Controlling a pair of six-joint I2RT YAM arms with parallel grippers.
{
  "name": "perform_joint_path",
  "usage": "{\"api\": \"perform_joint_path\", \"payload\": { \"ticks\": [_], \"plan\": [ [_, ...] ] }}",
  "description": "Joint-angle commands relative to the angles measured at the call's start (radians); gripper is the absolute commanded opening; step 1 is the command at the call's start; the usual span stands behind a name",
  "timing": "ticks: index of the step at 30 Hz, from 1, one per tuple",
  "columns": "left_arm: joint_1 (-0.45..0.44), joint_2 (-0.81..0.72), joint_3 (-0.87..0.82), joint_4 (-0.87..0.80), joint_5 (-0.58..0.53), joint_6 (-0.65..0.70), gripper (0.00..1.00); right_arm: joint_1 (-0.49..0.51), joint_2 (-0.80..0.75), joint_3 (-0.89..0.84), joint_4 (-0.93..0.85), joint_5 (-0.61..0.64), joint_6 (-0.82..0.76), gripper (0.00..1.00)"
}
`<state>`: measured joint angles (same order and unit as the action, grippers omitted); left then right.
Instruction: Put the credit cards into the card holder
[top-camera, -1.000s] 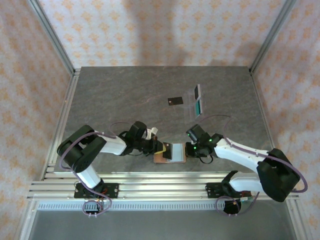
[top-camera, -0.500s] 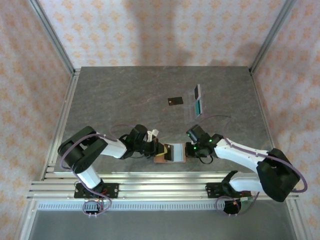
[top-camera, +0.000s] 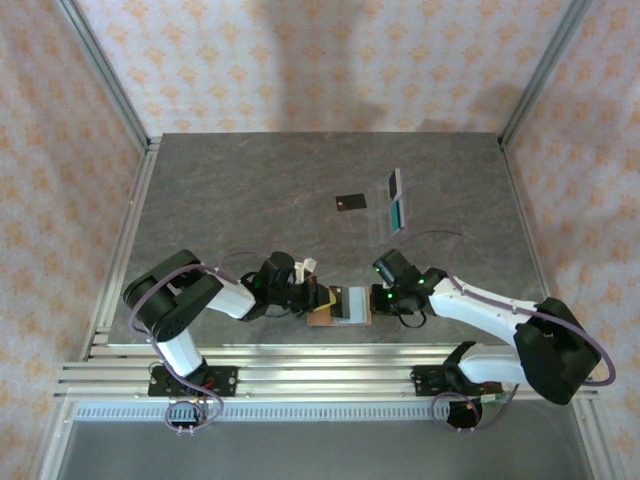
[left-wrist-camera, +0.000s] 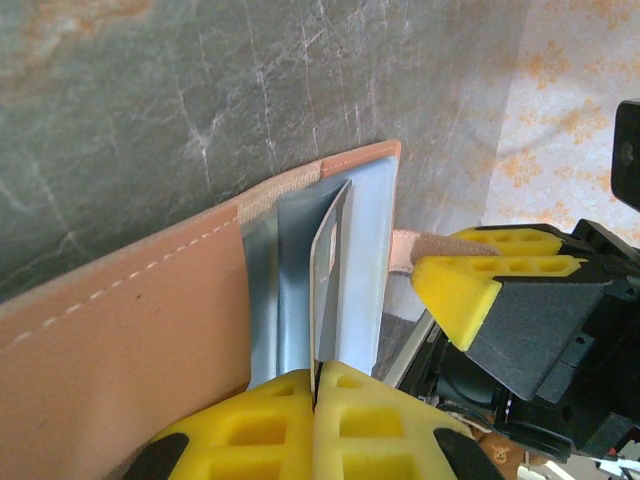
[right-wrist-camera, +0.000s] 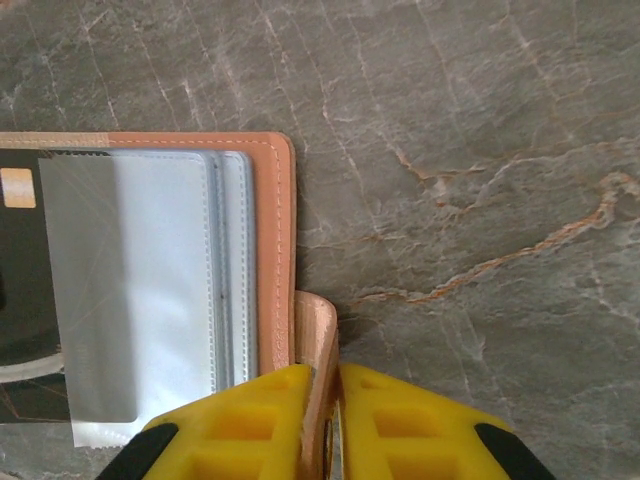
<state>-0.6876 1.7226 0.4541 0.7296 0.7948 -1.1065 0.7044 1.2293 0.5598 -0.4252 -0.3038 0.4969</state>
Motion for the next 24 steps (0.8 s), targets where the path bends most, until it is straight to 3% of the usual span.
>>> {"api": "perform_joint_path", "payload": {
  "ticks": [1,12,16,24],
  "plan": [
    [-0.007,0.028,-0.011,0.039,-0.045,-0.019,0.02,0.007,-0.020,-0.001,0.002,0.014,0.010,0.15],
    [-0.049,0.056,0.008,0.060,-0.051,-0.037,0.06,0.007,-0.020,0.006,-0.001,0.014,0.006,0.15],
    [-0.049,0.025,0.029,-0.009,-0.057,-0.006,0.18,0.007,-0.026,0.009,-0.010,0.019,0.005,0.17],
    [-0.049,-0.063,0.117,-0.374,-0.107,0.156,0.43,0.007,-0.039,0.012,-0.024,0.037,0.003,0.20]
  ]
}}
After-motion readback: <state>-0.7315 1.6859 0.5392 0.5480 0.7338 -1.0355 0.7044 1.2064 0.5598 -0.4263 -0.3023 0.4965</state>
